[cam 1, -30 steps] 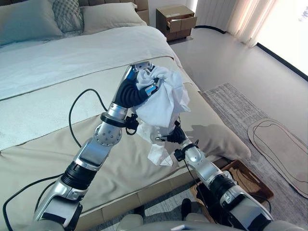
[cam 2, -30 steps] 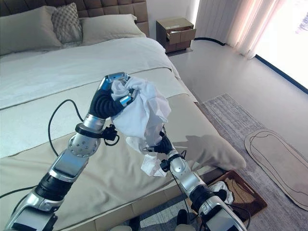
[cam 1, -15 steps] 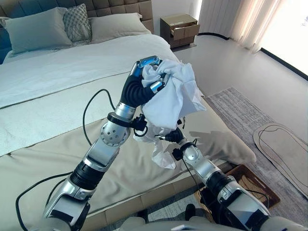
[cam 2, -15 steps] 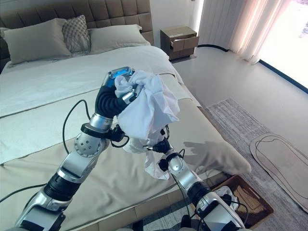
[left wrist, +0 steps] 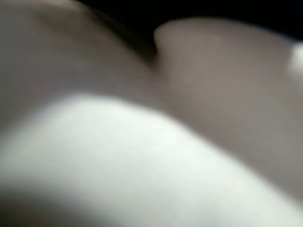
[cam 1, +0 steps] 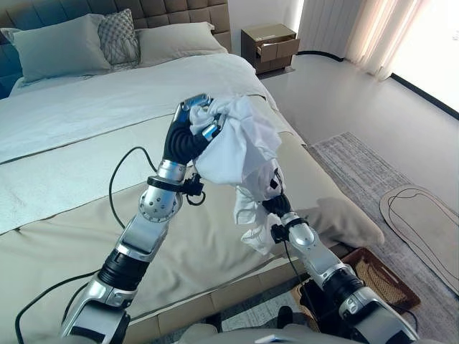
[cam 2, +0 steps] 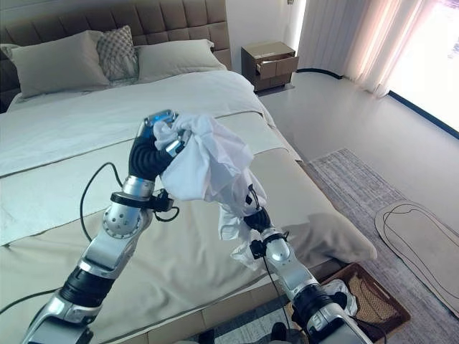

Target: Pick up clothes into the bucket

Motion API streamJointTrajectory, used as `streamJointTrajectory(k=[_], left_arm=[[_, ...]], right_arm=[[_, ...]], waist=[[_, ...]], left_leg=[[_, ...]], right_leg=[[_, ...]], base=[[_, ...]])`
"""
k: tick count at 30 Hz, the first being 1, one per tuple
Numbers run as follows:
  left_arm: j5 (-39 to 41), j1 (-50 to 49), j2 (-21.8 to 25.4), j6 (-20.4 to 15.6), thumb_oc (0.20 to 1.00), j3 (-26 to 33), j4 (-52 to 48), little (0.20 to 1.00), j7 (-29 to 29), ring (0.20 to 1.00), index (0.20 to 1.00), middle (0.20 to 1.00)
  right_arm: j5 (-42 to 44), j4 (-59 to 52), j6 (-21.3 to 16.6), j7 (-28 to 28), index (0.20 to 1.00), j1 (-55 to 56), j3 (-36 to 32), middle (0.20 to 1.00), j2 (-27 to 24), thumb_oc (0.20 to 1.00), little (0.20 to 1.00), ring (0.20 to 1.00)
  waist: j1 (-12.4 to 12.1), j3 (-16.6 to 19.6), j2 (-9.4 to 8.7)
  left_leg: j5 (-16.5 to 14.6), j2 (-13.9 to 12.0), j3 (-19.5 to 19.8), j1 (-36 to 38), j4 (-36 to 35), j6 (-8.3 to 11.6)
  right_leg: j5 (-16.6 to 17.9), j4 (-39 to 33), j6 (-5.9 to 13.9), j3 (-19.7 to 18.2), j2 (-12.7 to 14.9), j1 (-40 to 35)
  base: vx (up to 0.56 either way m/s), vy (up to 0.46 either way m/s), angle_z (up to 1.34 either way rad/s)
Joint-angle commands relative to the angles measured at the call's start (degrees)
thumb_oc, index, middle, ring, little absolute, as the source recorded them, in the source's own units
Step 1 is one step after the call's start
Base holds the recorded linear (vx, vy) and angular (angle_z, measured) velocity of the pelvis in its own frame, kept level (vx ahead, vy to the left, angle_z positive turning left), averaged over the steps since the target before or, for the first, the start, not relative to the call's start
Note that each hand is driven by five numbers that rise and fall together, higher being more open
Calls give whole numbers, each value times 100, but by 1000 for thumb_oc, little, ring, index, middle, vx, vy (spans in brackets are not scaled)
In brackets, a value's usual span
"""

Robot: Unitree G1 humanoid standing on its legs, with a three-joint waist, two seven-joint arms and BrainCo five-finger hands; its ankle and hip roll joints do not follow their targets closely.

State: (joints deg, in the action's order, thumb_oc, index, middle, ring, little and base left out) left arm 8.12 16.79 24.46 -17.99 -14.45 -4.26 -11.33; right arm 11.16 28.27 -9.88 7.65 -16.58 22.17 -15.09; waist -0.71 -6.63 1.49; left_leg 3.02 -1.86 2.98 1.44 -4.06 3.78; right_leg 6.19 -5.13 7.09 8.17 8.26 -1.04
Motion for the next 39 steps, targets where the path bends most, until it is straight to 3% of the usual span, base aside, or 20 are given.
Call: streamJointTrajectory(k=[1, 8, 9, 10, 11, 12, 18, 29, 32, 34, 39], left_arm=[[67, -69, -62, -265, 200, 371, 353, 200, -235, 200, 200, 200], [-300, -513, -237, -282, 200, 198, 1745, 200, -218, 200, 200, 200], [-284, -562, -328, -274, 360, 75, 2073, 360, -114, 360, 360, 360], [-221, -571, -359, -276, 671, 7, 2210, 671, -32, 671, 671, 671], [-218, -564, -360, -283, 799, 3, 2221, 799, -30, 799, 799, 799], [-156, -562, -394, -270, 1000, -94, 2400, 1000, 92, 1000, 1000, 1000], [-297, -648, -402, 4, 1000, -527, 3063, 1000, 758, 1000, 1000, 1000], [-36, -916, -426, 80, 1000, -666, 3399, 1000, 1341, 1000, 1000, 1000], [291, -1098, -497, 77, 1000, -499, 3511, 1000, 1380, 1000, 1000, 1000], [1033, -1399, -689, 131, 1000, -158, 3500, 1000, 1406, 1000, 1000, 1000], [1557, -1748, -860, 164, 1000, 174, 3466, 1000, 1461, 1000, 1000, 1000]], right_arm=[[336, -446, -461, 198, 200, -108, -524, 200, -2, 200, 200, 200], [334, -1170, -752, 404, 200, -41, -1129, 200, -229, 200, 200, 200], [328, -1351, -814, 430, 200, -86, -1220, 200, -269, 200, 200, 200], [367, -1426, -839, 417, 200, -118, -1260, 200, -288, 200, 200, 200], [369, -1429, -838, 415, 200, -116, -1264, 200, -291, 200, 200, 200], [481, -1530, -878, 369, 200, -155, -1311, 200, -301, 200, 200, 200], [1095, -1804, -915, 14, 200, -193, -1423, 200, -383, 200, 200, 200], [1849, -1992, -923, -215, 200, -83, -1760, 200, -449, 200, 200, 200], [1972, -2061, -964, -202, 200, -73, -1924, 200, -462, 200, 200, 200], [1929, -2071, -993, -63, 200, -36, -2147, 200, -508, 200, 200, 200], [1856, -2021, -1087, 164, 200, 102, -2487, 200, -470, 200, 200, 200]], waist=[[67, 116, -425], [125, 175, -490], [147, 186, -508], [155, 194, -515], [151, 194, -514], [166, 197, -527], [236, 190, -549], [294, 176, -585], [300, 165, -606], [269, 136, -618], [232, 97, -636]], left_leg=[[-489, 107, -342, 61, 418, -152], [-550, 89, -397, 108, 495, -168], [-548, 84, -412, 115, 489, -170], [-548, 87, -417, 115, 489, -173], [-548, 88, -418, 114, 489, -173], [-551, 91, -425, 110, 495, -177], [-578, 119, -478, 103, 525, -206], [-634, 159, -553, 85, 594, -241], [-665, 176, -580, 78, 639, -255], [-686, 198, -590, 45, 696, -277], [-722, 225, -551, -20, 793, -295]], right_leg=[[23, 184, 311, 166, 356, -68], [-4, 213, 299, 75, 343, -92], [-7, 220, 300, 59, 339, -88], [-6, 226, 301, 50, 341, -84], [-6, 226, 301, 49, 341, -83], [2, 234, 304, 36, 343, -67], [36, 266, 316, -49, 353, 0], [64, 314, 337, -145, 383, 57], [72, 334, 344, -167, 395, 76], [83, 351, 341, -178, 407, 95], [66, 395, 343, -157, 435, 103]], base=[[3, -5, -6], [1, -2, -10], [-5, 5, -4], [0, 0, 0], [0, 0, 0], [0, 0, 0], [-10, 9, -6], [-4, 5, -3], [0, 0, 0], [-20, 15, -3], [-14, 10, -6]])
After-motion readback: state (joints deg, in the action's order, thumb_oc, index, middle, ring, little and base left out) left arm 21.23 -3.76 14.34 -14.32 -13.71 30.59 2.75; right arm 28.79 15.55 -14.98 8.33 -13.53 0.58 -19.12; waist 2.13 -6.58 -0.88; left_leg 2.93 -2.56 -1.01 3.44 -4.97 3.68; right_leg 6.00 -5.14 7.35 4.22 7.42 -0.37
